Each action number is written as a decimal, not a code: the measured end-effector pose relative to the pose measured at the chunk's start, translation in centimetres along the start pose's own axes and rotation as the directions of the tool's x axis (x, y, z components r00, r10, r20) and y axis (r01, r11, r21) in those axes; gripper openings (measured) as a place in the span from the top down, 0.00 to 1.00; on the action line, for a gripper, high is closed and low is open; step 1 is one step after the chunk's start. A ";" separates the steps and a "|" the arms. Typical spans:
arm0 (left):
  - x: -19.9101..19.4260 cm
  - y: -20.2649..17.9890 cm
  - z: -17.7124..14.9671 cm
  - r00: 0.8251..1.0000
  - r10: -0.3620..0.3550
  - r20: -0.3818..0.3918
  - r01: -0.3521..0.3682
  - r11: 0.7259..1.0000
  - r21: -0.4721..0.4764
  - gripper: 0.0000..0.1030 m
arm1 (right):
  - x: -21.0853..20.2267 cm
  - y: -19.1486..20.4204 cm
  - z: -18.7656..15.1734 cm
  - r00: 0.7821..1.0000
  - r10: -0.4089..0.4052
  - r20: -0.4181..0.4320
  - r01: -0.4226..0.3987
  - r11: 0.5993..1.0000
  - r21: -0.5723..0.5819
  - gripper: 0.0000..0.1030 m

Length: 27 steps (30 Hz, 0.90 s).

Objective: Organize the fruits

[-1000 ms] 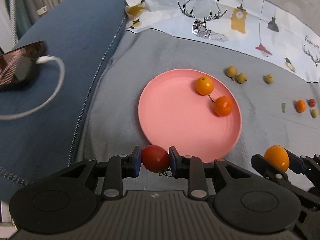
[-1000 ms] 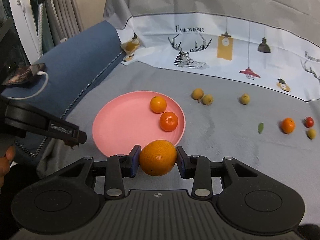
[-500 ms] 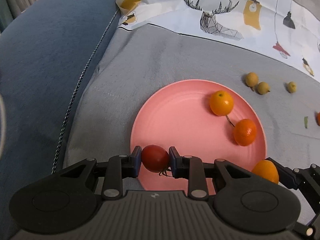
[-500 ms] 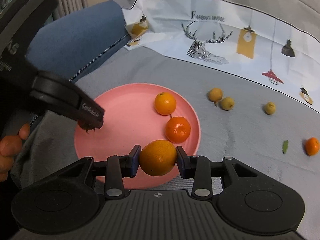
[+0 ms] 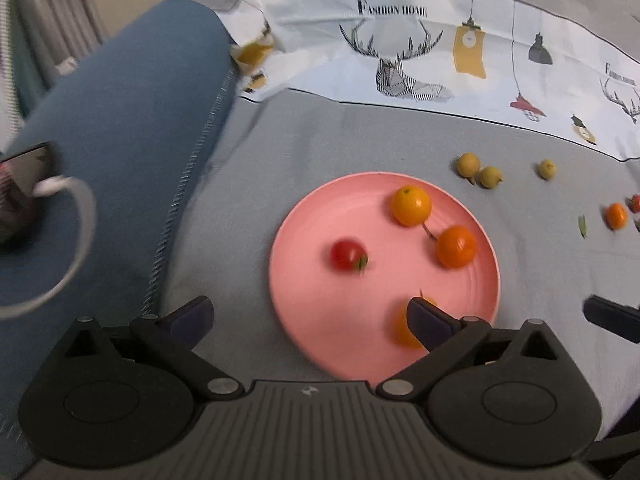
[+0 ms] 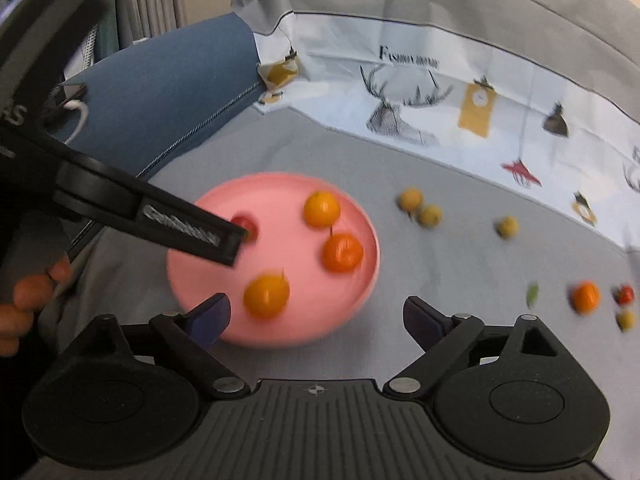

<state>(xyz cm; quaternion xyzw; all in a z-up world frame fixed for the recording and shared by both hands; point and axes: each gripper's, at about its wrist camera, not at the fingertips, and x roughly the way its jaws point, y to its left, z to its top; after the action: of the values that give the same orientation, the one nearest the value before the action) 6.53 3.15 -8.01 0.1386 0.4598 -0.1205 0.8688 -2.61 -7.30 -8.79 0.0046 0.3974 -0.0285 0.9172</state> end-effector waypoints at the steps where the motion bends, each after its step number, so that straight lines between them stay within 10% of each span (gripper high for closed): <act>1: -0.9 -0.1 -0.7 1.000 0.012 0.008 -0.012 1.000 0.001 0.00 | -0.9 0.0 -0.6 1.000 -0.003 -0.010 0.003 1.000 0.010 0.07; 12: -10.6 1.5 -9.4 0.997 0.074 0.035 -0.072 0.995 -0.071 0.00 | -10.5 0.6 -3.4 0.996 -0.048 0.079 0.041 0.996 0.081 0.04; 27: -17.7 1.2 -11.8 0.980 0.068 0.188 -0.054 0.995 -0.081 0.00 | -18.5 2.9 -5.8 0.974 -0.041 0.224 0.038 0.999 0.018 0.01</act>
<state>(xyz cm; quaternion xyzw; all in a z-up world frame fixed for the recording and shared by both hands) -11.81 9.87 0.50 0.1074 0.3742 -0.0889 0.9168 -19.27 -3.28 0.66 -0.0006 0.2912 -0.0499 0.9554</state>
